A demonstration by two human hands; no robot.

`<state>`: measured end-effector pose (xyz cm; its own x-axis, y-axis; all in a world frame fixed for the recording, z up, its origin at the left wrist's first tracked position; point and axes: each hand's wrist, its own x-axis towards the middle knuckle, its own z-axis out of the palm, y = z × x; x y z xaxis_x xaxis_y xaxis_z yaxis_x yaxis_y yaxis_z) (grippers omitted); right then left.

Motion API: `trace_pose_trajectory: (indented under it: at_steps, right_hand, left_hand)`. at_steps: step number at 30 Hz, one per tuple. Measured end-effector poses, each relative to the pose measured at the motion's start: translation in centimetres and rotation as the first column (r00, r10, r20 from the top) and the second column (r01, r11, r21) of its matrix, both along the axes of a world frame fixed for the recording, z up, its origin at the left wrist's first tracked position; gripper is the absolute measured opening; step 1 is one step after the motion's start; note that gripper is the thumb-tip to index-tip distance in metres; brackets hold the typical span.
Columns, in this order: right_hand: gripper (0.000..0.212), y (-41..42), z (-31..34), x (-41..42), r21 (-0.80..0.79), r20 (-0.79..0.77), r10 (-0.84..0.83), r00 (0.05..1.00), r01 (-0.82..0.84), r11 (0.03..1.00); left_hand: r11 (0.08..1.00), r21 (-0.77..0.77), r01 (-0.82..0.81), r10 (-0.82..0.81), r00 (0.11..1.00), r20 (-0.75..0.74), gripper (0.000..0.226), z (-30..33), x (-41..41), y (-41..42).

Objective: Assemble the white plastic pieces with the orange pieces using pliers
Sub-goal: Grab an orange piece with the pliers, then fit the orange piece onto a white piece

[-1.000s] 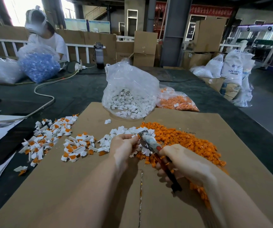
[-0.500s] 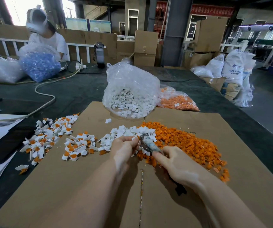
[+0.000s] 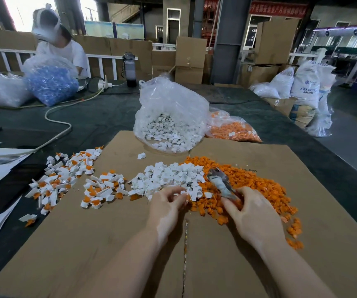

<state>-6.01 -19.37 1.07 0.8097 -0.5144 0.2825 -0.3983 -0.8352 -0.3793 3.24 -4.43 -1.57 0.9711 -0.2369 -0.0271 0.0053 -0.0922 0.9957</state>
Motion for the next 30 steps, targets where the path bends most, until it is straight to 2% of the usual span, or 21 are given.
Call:
trace_pose_trajectory:
  at_steps: [1, 3, 7, 10, 12, 15, 17, 21, 23, 25, 30]
  right_hand:
    - [0.045, -0.4, -0.4, 0.0, -0.114, -0.026, -0.032, 0.999, 0.028, 0.993]
    - [0.049, -1.1, -1.2, 0.0, -0.285, -0.104, -0.081, 0.991, 0.048, 0.957]
    - [0.059, -1.6, -2.3, 0.0, -0.369, -0.145, -0.142, 0.979, 0.08, 0.926]
    - [0.061, -1.4, -2.6, 0.1, -0.402, -0.015, -0.11, 0.994, 0.095, 0.911]
    - [0.053, -0.6, -2.5, 0.3, -0.44, 0.125, -0.003, 0.992, 0.058, 0.896]
    - [0.031, 1.8, -2.9, 0.8, -0.381, 0.284, 0.319, 0.904, -0.199, 0.903]
    - [0.021, 3.1, -3.5, 1.0, -0.302, 0.308, 0.437, 0.845, -0.348, 0.887]
    - [0.013, 3.7, -3.9, 1.1, -0.209, 0.366, 0.409, 0.836, -0.355, 0.911]
    - [0.014, 3.7, -3.8, 1.1, -0.19, 0.377, 0.394, 0.838, -0.346, 0.919]
    - [0.013, 3.9, -3.7, 1.0, -0.186, 0.375, 0.399, 0.837, -0.353, 0.917]
    - [0.017, 3.7, -3.8, 0.6, -0.128, 0.428, 0.32, 0.845, -0.294, 0.947]
  left_hand:
    - [0.993, 0.115, 0.025, -0.035, 0.995, 0.091, 0.018, -0.2, -0.1, 0.1]
    - [0.975, 0.215, 0.059, -0.098, 0.98, 0.174, 0.021, -0.4, -0.3, 0.2]
    - [0.958, 0.273, 0.093, -0.156, 0.964, 0.216, 0.024, -0.5, -0.3, 0.1]
    - [0.939, 0.321, 0.121, -0.202, 0.952, 0.232, 0.025, -0.8, -0.1, 0.2]
    - [0.924, 0.357, 0.137, -0.234, 0.941, 0.246, 0.025, -1.0, 0.0, 0.2]
    - [0.918, 0.368, 0.15, -0.249, 0.939, 0.239, 0.024, -0.9, -0.1, 0.1]
    - [0.921, 0.35, 0.168, -0.252, 0.945, 0.21, 0.023, -0.8, -0.2, 0.1]
    - [0.927, 0.294, 0.234, -0.287, 0.945, 0.154, 0.026, -0.9, -0.5, 0.8]
    - [0.911, 0.33, 0.248, -0.322, 0.928, 0.189, 0.035, -1.1, -0.8, 1.0]
    - [0.897, 0.382, 0.223, -0.329, 0.913, 0.24, 0.035, -1.1, -1.0, 0.8]
    - [0.92, 0.339, 0.196, -0.287, 0.926, 0.245, 0.032, -1.2, -1.1, 0.7]
